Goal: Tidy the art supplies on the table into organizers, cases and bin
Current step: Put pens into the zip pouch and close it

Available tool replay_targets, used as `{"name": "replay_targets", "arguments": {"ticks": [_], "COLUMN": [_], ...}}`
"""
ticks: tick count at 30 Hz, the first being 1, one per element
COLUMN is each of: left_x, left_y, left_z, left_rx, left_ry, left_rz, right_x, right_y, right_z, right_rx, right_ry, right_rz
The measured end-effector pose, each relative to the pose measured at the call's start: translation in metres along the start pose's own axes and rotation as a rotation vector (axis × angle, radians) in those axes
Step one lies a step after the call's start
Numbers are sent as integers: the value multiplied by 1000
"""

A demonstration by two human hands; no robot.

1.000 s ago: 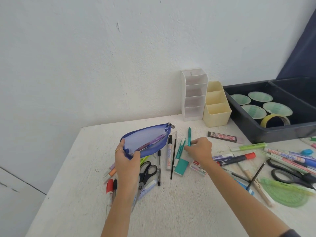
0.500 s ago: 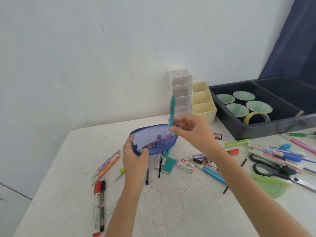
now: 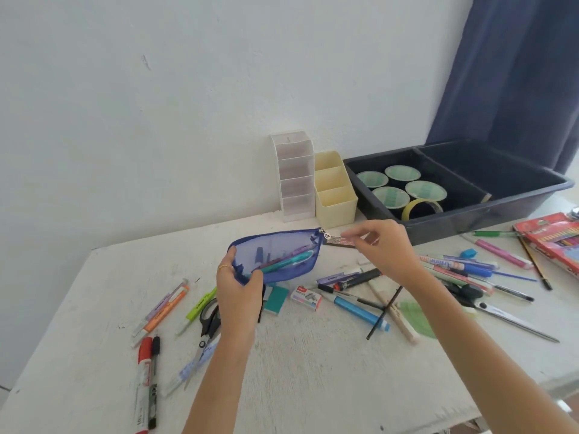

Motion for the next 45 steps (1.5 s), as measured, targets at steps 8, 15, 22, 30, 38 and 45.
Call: {"name": "replay_targets", "arguments": {"ticks": [8,15,22,30,38,45], "left_x": [22,48,70,88,100,113], "left_y": [-4,-12,-19,-29,-24,-25], "left_z": [13,25,42,59,76,93], "left_rx": [-6,6,-3,2,13,13], "left_ry": [-21,-56,-96,-87,-67,-116], "left_rz": [14,25,47,44,56,39], "right_x": [-28,-30,-39,-40,-74,-122], "right_y": [83,112,113,110,78,12], "right_z": [40,72,84,97,86,72], "right_rx": [392,596,462,235,139,-103], "right_ry": [62,52,61,-409,-281,86], "right_rz": [16,-74,-18,421,62,-635]}}
Point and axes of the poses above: each hand's wrist, its own z-axis away from the middle knuckle, its own x-axis out of the palm, y = z × x, the point moved 7 cm from there along -z, towards the middle knuckle, and after that the axes turned 9 degrees about -x, right-handed, at the moved point
